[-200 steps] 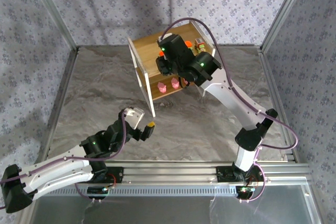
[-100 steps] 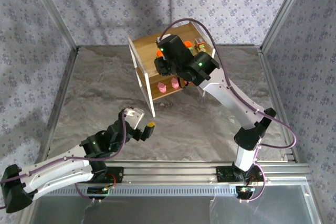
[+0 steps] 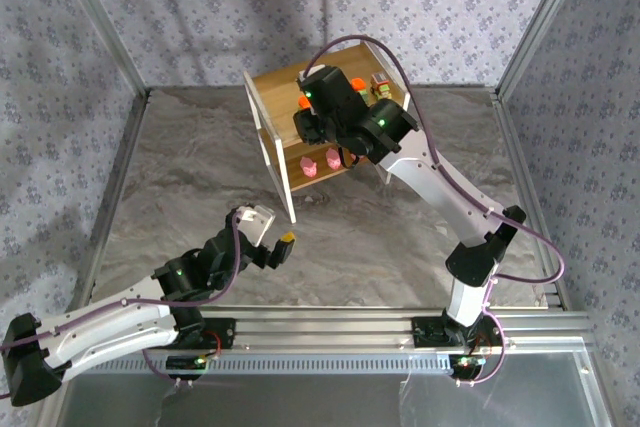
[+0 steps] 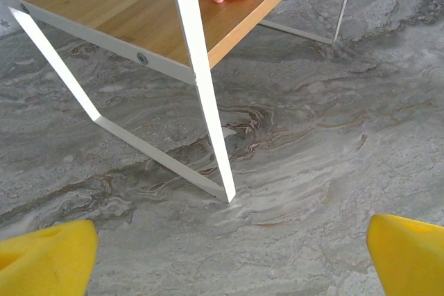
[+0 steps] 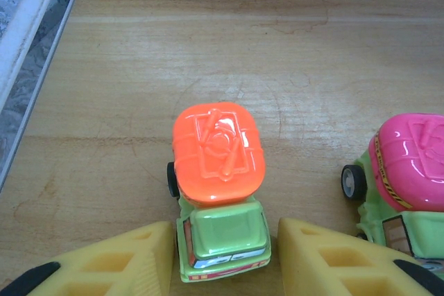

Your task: Place and organize the plastic toys onto the shelf

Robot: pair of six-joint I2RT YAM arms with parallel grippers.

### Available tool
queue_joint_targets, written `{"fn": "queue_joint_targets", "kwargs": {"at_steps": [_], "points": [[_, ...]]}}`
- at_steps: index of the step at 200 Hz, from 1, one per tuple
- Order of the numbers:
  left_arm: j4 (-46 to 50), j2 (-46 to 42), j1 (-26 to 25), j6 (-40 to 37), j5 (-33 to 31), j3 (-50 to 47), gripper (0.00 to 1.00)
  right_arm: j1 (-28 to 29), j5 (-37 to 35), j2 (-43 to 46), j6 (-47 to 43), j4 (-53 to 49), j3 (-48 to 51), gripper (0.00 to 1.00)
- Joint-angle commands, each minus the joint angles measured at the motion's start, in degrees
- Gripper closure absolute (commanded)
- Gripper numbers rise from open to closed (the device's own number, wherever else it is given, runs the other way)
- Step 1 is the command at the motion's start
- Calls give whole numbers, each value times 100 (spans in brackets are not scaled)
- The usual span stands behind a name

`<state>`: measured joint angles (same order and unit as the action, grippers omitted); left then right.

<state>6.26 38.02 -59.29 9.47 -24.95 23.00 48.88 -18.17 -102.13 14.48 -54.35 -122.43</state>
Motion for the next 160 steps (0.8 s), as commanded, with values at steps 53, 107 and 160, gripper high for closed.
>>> {"fn": "queue_joint_targets", "kwargs": {"at_steps": [53,107,160], "points": [[51,-56,-22,19,-141,-38,1,60,-28,104,-79,-92,-142,54],[51,-55,-22,19,-132,-44,1,120,-72,132,-78,-75,-114,53],[57,-58,-22,29,-140,-35,1,168,-157,190,-86,-68,-88,53]]}}
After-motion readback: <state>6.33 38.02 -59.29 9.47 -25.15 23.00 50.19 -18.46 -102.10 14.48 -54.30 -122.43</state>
